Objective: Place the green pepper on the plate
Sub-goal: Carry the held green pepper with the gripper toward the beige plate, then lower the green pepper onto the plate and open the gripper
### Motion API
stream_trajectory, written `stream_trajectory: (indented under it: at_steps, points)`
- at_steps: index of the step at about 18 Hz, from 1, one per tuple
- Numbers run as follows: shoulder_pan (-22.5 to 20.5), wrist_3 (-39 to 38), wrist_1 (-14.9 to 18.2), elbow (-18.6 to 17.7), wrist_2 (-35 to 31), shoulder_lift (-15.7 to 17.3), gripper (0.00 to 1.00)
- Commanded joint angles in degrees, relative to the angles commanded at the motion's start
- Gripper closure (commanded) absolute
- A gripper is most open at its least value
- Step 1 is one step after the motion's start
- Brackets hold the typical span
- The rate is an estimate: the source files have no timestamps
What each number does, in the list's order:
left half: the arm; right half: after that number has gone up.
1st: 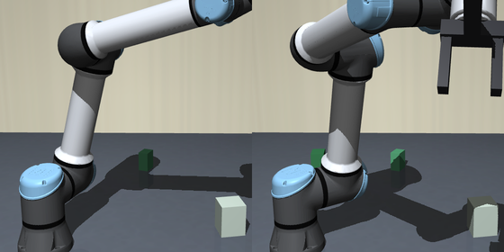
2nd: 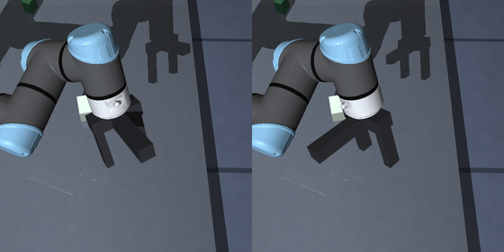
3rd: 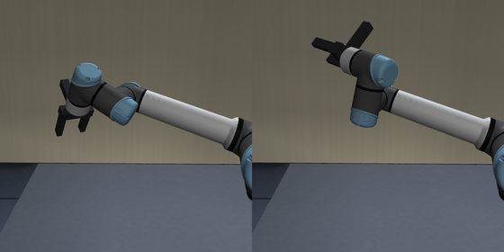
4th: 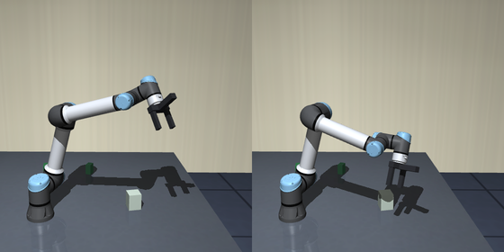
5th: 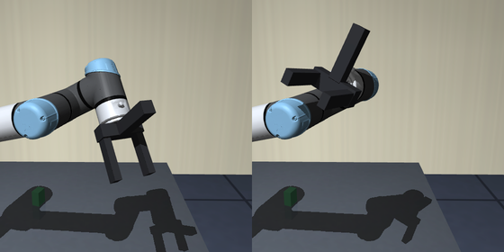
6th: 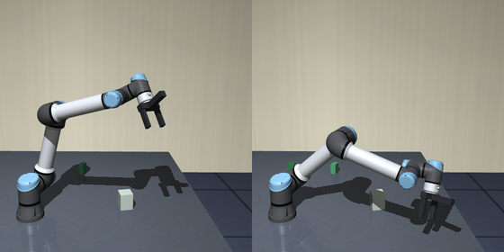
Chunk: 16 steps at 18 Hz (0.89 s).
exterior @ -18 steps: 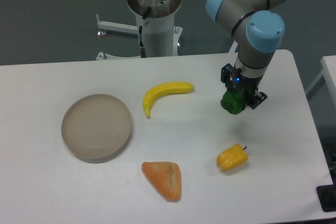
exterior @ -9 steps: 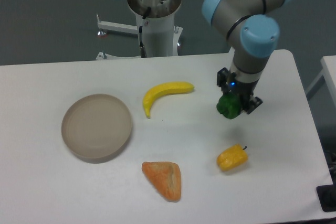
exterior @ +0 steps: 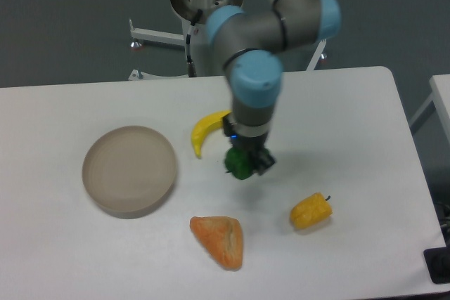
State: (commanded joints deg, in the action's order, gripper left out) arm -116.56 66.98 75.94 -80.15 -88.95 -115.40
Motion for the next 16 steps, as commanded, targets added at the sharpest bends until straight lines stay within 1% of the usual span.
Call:
stream_trajectory:
  at_steps: [1, 2, 3, 4, 7, 9, 12, 13, 14, 15, 16]
  points:
    - [2.5, -3.0, -0.1, -1.5, 1.0, 0.1, 0.78]
    - [3.9, -6.3, -0.2, -1.8, 1.3, 0.1, 0.78]
    - [5.8, -10.6, -1.0, -1.9, 1.4, 0.2, 0.78]
    - [7.9, -12.3, -1.1, -1.9, 1.5, 0.2, 0.77]
    - [10.0, -12.8, -1.3, -3.2, 1.6, -0.2, 0.72]
    - [10.8, -12.9, -1.6, -3.2, 2.5, -1.0, 0.6]
    - [12.3, -13.4, -2.4, -3.7, 2.6, -2.4, 0.52]
    - [12.4, -13.4, -3.5, -3.7, 2.8, -3.0, 0.49]
    - [12.4, -13.4, -4.4, -3.9, 3.1, -3.2, 0.38]
    - [12.4, -13.3, -4.7, -3.9, 3.2, -3.3, 0.23]
    - [12.5, -13.4, -4.7, -3.9, 3.1, -3.3, 0.15]
